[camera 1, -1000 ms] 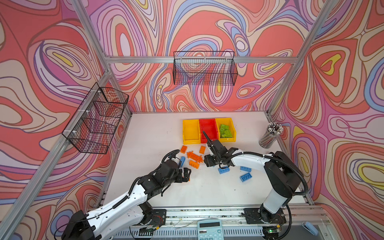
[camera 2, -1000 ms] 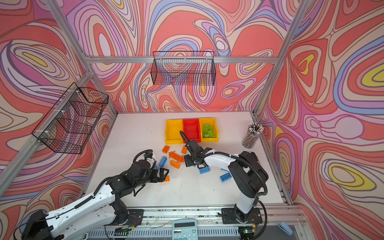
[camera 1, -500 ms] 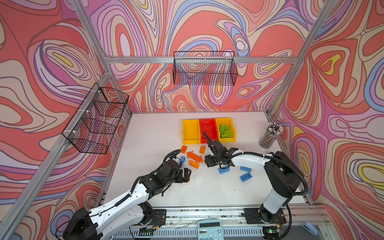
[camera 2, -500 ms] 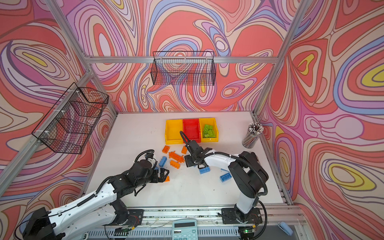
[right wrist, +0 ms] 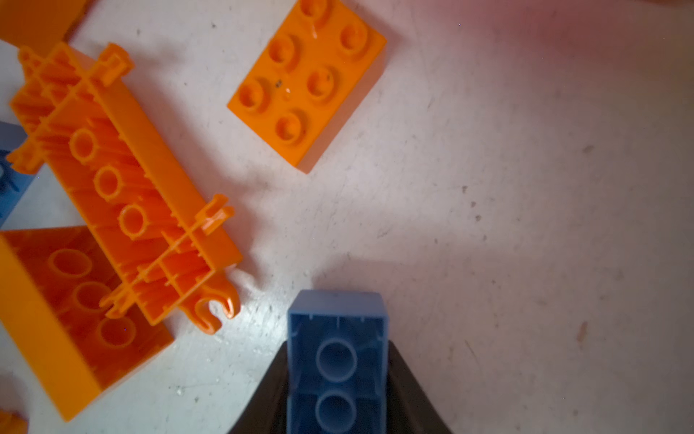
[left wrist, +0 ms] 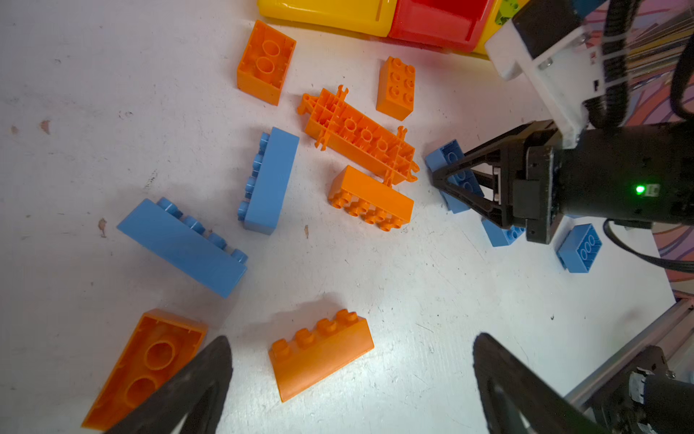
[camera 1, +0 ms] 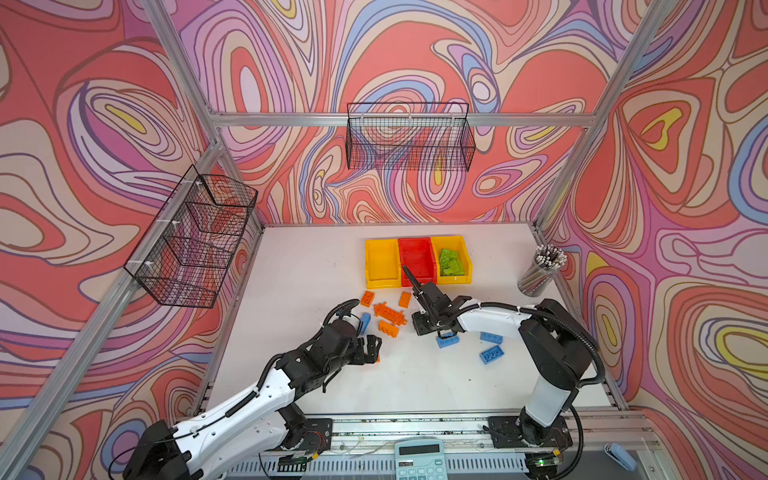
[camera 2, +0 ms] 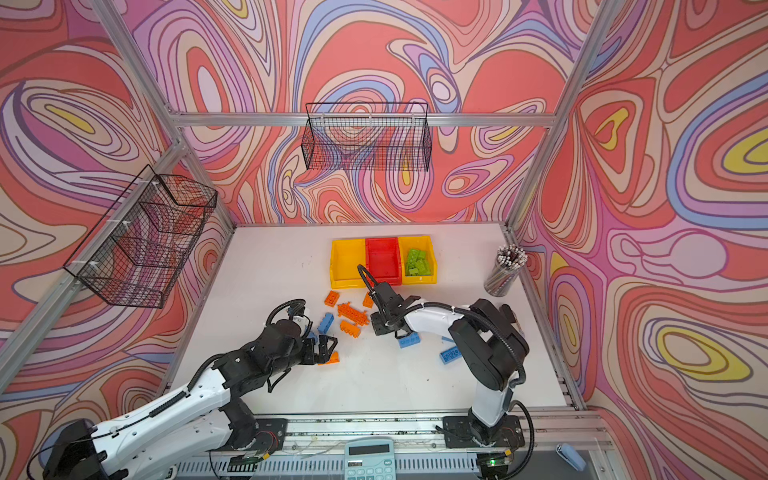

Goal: Sort the legos into containers by color
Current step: 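Lift the blue brick with the right gripper and drop it into the red bin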

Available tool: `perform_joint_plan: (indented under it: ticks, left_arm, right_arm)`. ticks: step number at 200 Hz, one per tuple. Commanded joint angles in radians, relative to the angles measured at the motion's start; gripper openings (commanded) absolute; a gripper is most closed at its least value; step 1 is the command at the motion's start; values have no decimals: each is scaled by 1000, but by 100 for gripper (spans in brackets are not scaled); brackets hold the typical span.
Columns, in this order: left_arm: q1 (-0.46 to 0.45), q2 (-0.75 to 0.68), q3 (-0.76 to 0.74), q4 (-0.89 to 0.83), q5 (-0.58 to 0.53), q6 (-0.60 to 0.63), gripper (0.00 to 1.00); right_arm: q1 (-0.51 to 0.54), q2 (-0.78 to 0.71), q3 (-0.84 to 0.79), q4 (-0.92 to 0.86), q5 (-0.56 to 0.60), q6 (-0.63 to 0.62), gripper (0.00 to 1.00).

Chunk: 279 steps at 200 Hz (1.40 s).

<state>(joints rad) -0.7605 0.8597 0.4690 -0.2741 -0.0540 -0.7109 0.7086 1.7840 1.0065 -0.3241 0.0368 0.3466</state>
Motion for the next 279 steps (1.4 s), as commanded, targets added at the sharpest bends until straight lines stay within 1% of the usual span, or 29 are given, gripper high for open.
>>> perform_joint_plan:
  ticks: [1,17,19,34,50,63,65,93,99,126,166,179,189,216,229,247,279]
  left_arm:
    - [-5,-11,-15,-14,-21,3,100]
    - [-5,-12,-14,-10,-18,7,100]
    - [-5,-11,-14,-10,-17,8,100]
    - [-5,-9,-7,-2,-15,15,100]
    - [-5,5,2,2,-10,25,100]
    - [-5,24,16,3,-8,35,100]
    - [-5,28,17,27,-7,37,100]
    - [-5,85,37,46,-3,59,100]
    - [-5,98,80,44,-3,63,100]
    - [-6,111,96,56,-10,68,100]
    - [-5,111,128,40,-56,87,100]
    - [-5,116,145,28,-74,95,100]
    - [-5,125,158,20,-86,101,100]
    - [-5,152,189,16,-105,116,100]
    - [-5,170,204,17,-107,123,100]
    - [-5,194,227,16,-104,132,100]
    - [-5,216,241,18,-82,136,100]
  right_arm:
    - [9,6,23,-58,41,12,29]
    - [9,-17,45,-88,84,13,27]
    - [9,-39,51,-94,88,12,27]
    - [8,-67,102,-137,150,0,27]
    - [0,-57,190,-184,209,-23,27]
    - [-16,-30,268,-206,222,-44,27]
    - [-19,-29,279,-208,222,-45,27]
    - [-80,117,470,-238,206,-80,27]
    - [-94,144,512,-239,199,-85,27]
    - [-150,271,681,-264,172,-98,27]
    - [-218,416,841,-279,135,-106,28]
    - [-234,448,866,-274,112,-107,30]
    - [-244,461,879,-266,98,-107,36]
    - [-250,462,891,-241,63,-120,56]
    - [-250,433,879,-224,35,-126,63]
    - [-250,375,846,-212,23,-127,68]
    - [-249,237,736,-205,0,-127,72]
